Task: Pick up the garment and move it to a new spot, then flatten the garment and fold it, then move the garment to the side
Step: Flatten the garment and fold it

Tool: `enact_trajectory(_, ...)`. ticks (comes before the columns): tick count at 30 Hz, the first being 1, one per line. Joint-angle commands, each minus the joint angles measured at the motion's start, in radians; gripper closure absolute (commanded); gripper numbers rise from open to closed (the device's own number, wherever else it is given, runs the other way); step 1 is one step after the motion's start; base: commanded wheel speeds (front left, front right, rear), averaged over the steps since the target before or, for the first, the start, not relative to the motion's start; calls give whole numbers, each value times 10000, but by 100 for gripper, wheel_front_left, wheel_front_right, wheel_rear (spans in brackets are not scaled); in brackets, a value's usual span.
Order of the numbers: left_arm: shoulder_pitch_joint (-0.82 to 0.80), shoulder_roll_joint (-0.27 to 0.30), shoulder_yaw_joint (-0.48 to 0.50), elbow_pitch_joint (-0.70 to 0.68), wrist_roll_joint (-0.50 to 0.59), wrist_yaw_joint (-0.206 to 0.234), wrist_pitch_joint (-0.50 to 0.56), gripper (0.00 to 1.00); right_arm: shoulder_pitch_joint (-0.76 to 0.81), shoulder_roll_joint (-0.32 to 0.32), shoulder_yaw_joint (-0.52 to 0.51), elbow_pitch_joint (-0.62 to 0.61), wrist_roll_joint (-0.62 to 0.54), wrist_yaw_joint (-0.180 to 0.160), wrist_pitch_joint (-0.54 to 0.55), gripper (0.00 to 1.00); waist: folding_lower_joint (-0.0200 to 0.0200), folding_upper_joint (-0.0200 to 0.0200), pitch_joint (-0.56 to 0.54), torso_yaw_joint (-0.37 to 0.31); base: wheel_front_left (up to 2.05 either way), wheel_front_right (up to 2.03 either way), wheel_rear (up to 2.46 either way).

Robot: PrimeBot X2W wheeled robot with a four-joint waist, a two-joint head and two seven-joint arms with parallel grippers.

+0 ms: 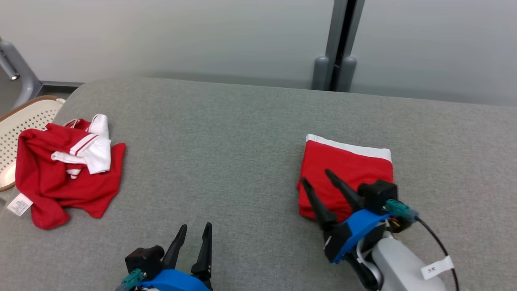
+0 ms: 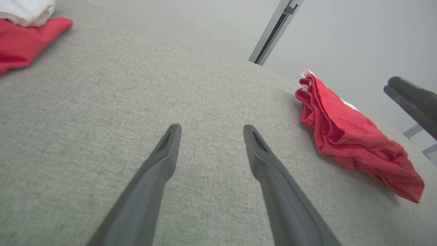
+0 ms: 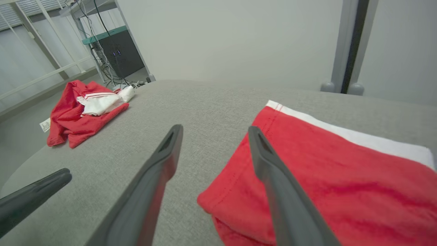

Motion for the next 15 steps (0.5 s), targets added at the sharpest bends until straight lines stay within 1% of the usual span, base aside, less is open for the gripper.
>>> enact_trajectory(1, -40, 67, 79, -15, 100, 19, -46, 0, 159, -211, -148, -59, 14, -3, 1, 0, 0, 0, -64, -122, 0, 0, 0)
enact_trajectory(4, -107, 132, 340, -143, 533, 19, -48, 0, 410, -397, -824, -237, -301, -1, 2, 0, 0, 0, -121, -358, 0, 0, 0)
enact_trajectory(7, -85, 132, 833, -327, 1222, 19, -48, 0, 855, -513, -1877, -444, -852, -1, 2, 0, 0, 0, -191, -587, 0, 0, 0)
enact_trajectory(11, 139, 63, 1337, -577, 2213, 31, -48, 0, 1494, -413, -3025, -563, -1585, -1, 2, 0, 0, 0, -301, -854, 0, 0, 0)
enact_trajectory(15, 492, -31, 1776, -895, 2961, 54, -48, 0, 2150, -217, -3677, -485, -2073, -1, 2, 0, 0, 0, -490, -1077, 0, 0, 0)
